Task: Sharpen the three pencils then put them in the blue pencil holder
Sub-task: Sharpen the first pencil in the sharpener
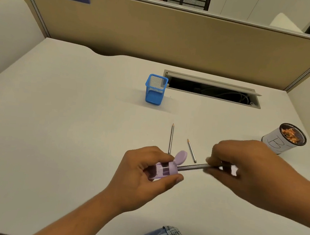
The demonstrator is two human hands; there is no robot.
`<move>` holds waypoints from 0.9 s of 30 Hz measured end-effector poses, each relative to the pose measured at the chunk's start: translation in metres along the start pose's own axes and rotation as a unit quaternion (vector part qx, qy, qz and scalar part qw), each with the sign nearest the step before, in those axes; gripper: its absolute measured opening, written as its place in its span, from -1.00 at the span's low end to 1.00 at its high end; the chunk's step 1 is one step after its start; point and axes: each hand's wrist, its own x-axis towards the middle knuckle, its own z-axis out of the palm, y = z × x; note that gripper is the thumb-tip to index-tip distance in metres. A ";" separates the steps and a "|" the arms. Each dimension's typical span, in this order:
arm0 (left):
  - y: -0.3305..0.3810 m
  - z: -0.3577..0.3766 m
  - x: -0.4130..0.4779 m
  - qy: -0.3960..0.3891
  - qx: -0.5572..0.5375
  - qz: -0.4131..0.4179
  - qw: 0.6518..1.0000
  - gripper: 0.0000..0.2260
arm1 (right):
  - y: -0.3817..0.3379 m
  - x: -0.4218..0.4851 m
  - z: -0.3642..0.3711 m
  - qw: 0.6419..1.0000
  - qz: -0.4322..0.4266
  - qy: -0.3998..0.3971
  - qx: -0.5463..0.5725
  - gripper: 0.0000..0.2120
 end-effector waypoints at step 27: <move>0.012 0.003 0.005 0.005 -0.120 -0.079 0.990 -0.88 | 0.003 0.007 -0.013 0.947 -0.206 0.147 -0.198 -0.81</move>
